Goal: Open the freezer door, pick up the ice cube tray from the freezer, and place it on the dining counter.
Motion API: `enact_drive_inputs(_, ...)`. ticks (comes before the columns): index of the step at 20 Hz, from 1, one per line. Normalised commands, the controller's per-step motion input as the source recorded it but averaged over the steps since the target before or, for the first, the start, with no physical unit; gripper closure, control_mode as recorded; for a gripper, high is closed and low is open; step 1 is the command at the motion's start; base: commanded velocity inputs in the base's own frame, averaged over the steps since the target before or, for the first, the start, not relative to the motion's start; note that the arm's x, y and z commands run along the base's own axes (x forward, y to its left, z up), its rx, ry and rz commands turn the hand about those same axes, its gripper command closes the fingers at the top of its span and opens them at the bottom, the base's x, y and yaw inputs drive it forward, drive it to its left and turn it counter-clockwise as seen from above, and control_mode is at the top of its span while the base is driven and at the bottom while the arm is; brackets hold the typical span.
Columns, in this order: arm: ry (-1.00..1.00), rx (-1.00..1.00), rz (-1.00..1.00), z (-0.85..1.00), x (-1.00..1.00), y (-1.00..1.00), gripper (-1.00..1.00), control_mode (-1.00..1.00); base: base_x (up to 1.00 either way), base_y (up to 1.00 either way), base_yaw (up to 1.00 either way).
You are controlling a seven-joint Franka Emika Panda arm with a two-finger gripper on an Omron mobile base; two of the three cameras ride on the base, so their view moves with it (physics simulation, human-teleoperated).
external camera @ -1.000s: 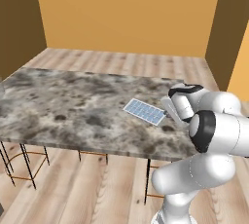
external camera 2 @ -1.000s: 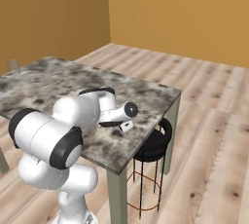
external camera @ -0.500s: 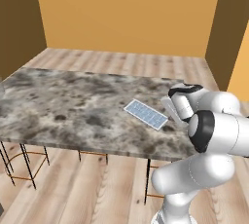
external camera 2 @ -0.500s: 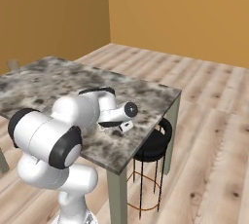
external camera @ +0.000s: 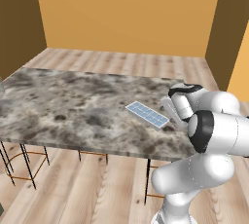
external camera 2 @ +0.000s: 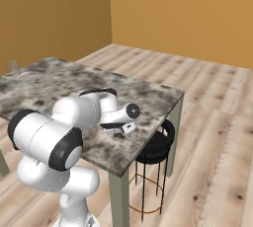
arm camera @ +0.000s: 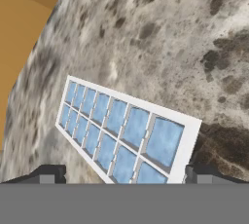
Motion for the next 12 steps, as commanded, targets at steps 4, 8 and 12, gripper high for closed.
enact_drive_inputs(4, 0.0, -0.02, 0.0, 0.38, 0.0, 0.0, -1.0, -1.0, 0.0, 0.0, 0.0)
enact_drive_inputs(8, 0.0, -0.02, 0.0, 0.73, -0.02, -0.05, -1.0, -1.0, 0.0, 0.0, 0.0)
enact_drive_inputs(12, 0.0, -0.04, 0.0, 0.61, 0.0, -0.15, -1.0, -1.0, 0.0, 0.0, 0.0)
